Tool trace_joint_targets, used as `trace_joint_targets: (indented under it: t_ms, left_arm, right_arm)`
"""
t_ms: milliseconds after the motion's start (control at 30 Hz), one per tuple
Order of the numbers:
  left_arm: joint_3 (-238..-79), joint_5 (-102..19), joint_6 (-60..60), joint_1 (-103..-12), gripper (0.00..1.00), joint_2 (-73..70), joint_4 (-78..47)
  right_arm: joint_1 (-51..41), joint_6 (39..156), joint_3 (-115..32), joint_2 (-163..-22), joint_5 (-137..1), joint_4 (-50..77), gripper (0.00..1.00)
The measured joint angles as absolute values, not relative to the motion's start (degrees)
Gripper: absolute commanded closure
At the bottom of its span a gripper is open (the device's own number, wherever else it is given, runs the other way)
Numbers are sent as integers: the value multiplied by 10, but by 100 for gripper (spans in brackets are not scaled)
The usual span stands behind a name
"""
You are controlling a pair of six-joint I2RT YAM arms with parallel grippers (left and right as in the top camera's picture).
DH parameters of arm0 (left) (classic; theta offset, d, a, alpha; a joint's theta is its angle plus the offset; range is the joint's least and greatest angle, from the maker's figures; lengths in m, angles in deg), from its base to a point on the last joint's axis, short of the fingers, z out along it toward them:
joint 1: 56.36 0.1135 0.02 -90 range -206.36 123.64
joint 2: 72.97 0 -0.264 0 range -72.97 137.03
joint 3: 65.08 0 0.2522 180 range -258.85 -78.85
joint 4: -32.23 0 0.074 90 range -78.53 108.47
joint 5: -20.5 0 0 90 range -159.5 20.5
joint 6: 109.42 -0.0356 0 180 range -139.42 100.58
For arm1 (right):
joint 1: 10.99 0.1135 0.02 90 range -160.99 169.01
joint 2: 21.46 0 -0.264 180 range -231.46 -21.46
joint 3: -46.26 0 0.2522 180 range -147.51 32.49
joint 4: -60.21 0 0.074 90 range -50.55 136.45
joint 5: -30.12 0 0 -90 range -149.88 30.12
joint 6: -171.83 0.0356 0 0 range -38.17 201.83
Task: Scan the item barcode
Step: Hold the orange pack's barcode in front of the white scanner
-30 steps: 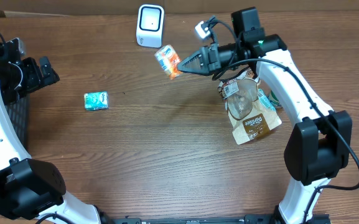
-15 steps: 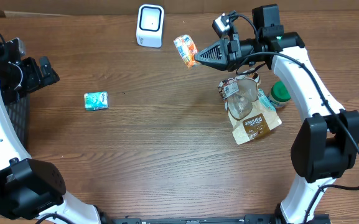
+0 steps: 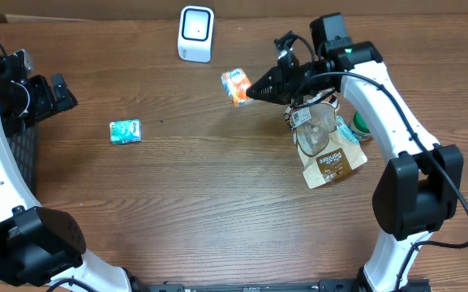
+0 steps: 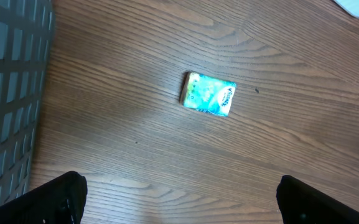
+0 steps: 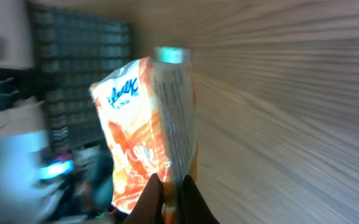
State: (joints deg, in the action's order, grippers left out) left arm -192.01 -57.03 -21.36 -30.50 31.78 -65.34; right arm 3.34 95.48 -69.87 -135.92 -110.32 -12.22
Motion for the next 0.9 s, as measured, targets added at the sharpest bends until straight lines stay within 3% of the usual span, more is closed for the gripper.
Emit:
trace_joint_targets:
  t_ms: [167,467,667,900]
  left_arm:
    - [-1920,-570,-214,-305,0,318,-653]
    - [-1920,-571,-214,-305,1,318,-654]
    - [-1920,-571,-214,-305,0,318,-653]
    - [-1920,-571,-214,-305,0,318,-653]
  right_arm:
    - [111,955,-859,-1357,-806,-152,96]
    - [234,831,-889,-1394,-388,59,96]
    - [234,724,-890,-1507,-295,251,96]
    - [234,505,-889,-1606,-290,421,96]
